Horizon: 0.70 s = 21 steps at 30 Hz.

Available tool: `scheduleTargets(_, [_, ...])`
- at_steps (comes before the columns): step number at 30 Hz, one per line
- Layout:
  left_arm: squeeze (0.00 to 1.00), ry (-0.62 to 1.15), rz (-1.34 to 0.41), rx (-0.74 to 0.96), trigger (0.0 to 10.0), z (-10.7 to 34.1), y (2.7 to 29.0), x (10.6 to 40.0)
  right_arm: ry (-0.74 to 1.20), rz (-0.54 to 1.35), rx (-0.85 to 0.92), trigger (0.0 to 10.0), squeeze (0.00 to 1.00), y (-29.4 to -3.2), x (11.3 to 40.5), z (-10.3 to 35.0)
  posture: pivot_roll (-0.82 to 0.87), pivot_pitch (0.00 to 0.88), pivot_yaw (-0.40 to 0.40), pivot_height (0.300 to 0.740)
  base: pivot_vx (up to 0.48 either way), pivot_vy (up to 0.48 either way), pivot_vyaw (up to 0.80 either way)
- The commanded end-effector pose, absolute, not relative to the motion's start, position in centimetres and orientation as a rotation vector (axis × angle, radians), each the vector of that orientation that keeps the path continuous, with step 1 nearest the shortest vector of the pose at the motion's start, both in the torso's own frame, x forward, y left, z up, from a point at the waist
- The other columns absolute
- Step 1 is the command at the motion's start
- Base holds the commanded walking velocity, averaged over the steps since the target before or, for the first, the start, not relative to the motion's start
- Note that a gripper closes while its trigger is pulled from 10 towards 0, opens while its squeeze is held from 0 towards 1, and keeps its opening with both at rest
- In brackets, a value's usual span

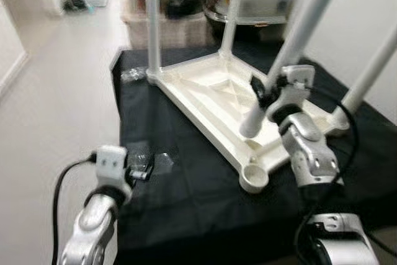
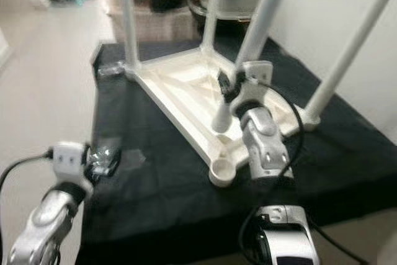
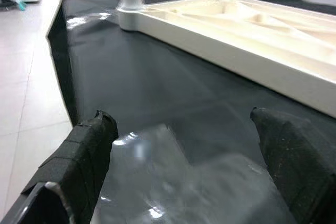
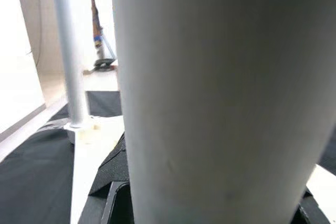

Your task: Building children table

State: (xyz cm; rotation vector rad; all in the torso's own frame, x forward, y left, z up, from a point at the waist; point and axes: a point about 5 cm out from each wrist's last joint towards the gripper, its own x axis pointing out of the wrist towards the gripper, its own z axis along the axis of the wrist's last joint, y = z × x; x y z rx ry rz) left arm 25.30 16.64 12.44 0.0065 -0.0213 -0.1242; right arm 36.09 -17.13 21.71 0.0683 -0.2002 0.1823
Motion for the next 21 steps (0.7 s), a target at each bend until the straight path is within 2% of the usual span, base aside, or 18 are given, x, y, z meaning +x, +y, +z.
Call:
scheduleTargets(1, [0.0, -0.015, -0.133, 0.038, 10.0, 12.1, 16.7, 25.0, -0.226, 0.203, 0.056, 10.0, 0.0, -16.5, 36.0, 22.2, 0.03, 0.0, -0.093, 0.74, 0.0, -0.326, 0.0])
scheduleTargets(13, [0.0, -0.021, -0.156, 0.044, 10.0, 12.1, 16.1, 24.9, -0.222, 0.28, 0.078, 10.0, 0.0, -15.9, 35.8, 22.4, 0.02, 0.0, -0.097, 0.74, 0.0, -0.39, 0.0])
scheduleTargets(21, [0.0, -0.009, -0.153, -0.002, 10.0, 11.8, 16.0, 24.8, -0.197, 0.547, -0.019, 10.0, 0.0, -14.2, 34.6, 22.1, 0.01, 0.0, -0.094, 0.74, 0.0, 0.0, 0.0])
